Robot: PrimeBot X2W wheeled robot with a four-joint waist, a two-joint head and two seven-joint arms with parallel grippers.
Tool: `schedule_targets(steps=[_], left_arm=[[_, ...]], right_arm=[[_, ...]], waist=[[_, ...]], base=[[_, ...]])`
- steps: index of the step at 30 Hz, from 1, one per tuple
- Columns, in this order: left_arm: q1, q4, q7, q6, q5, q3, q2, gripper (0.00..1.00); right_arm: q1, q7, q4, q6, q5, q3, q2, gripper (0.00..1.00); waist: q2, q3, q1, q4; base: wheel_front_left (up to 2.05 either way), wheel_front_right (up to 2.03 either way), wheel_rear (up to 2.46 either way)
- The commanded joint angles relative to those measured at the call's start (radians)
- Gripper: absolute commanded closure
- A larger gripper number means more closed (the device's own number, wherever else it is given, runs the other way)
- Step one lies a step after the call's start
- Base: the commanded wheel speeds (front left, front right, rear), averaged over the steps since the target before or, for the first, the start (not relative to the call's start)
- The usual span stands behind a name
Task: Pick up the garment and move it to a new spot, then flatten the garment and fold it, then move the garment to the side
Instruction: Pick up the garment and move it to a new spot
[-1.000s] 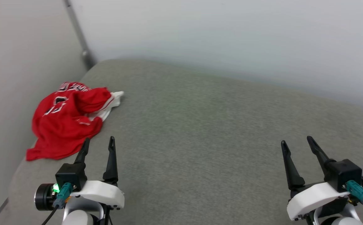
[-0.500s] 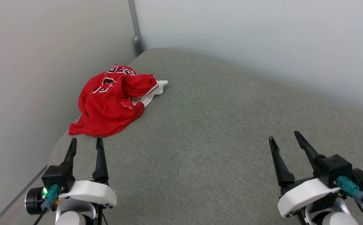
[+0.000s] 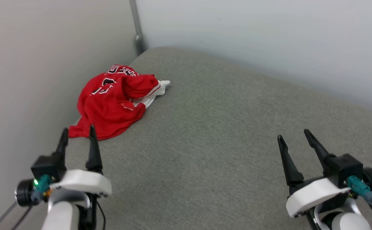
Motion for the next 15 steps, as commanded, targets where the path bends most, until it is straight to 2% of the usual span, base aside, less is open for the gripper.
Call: schedule_targets(steps=[1, 7, 10, 15], left_arm=[[-0.035, 0.001, 0.006, 0.0, -0.004, 0.004, 0.008, 0.0], [-0.221, 0.018, 0.086, -0.005, -0.036, 0.052, 0.081, 0.0], [-0.33, 0.03, 0.16, -0.023, -0.069, 0.087, 0.142, 0.0], [-0.499, 0.094, 0.369, -0.078, -0.146, 0.133, 0.268, 0.0]], right_arm=[[-0.025, 0.005, -0.009, 0.0, -0.007, 0.001, 0.001, 0.0], [-0.087, 0.032, -0.056, 0.0, -0.05, 0.013, -0.002, 0.0], [-0.123, 0.04, -0.079, 0.0, -0.057, 0.018, -0.016, 0.0], [-0.175, 0.04, -0.108, 0.0, -0.051, 0.018, -0.038, 0.0]], waist=[[0.0, 0.032, 0.0, -0.03], [0.0, 0.178, 0.0, -0.148], [0.0, 0.266, 0.0, -0.209], [0.0, 0.388, 0.0, -0.294]], base=[[0.0, 0.0, 0.0], [0.0, 0.0, 0.0], [0.0, 0.0, 0.0], [0.0, 0.0, 0.0]])
